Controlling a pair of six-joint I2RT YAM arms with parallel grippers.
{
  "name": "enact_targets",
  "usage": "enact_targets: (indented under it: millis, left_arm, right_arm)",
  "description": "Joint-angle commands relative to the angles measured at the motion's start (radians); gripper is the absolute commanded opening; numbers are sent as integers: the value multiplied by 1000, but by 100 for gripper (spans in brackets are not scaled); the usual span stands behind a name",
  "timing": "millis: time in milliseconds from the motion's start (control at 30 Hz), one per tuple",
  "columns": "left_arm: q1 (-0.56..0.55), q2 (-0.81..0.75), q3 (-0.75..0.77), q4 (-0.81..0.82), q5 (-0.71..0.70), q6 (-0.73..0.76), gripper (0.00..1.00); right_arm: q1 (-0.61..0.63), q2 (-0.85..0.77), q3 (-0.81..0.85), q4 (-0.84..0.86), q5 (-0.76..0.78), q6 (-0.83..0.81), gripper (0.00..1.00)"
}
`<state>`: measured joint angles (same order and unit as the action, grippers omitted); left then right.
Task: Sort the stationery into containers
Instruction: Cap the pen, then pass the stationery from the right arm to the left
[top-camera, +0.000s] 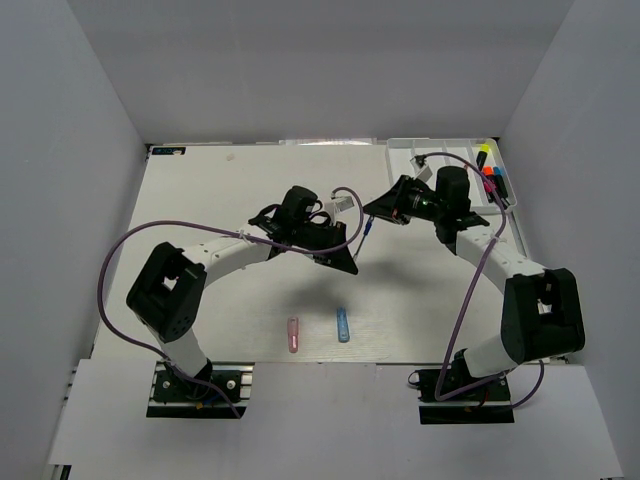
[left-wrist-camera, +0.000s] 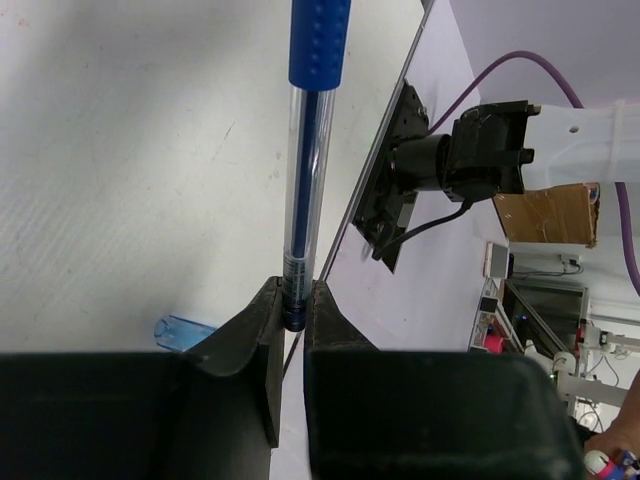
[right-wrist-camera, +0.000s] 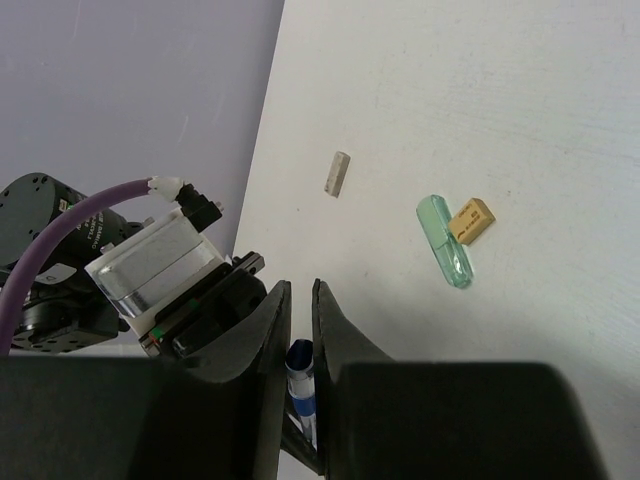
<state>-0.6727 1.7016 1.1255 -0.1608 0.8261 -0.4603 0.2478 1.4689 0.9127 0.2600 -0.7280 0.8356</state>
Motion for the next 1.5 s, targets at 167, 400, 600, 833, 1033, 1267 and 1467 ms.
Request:
enact_targets:
  millis: [167,400,600,833,1033,1267,1467]
  left_arm:
    - [19,-62,36,60,-42,-5,0]
    - [19,-50,68,38,-56,2,55]
    - [19,-42,80,26,-62,6,70]
    - [19,-60,57,55,-44,9,69]
    - [19,-53,57,79,-21,2,42]
    - [19,-39,57,112,1,-32,2]
    - [28,-46,51,138,5,-107,0]
  right_arm:
    - [-13,2,63,-25,-76,-15,0]
    - [-19,4,64,-19,-77,-12,0]
    - [-36,7,81,-30,-80,-20,0]
    - [-45,-2,81,-54,-90,-40,0]
    - [-44,-10,68,-28,-102,-9,0]
    - [-50,-7,83,-24,-106,16,22]
    - [-117,-7,158,-42,-106,23,54]
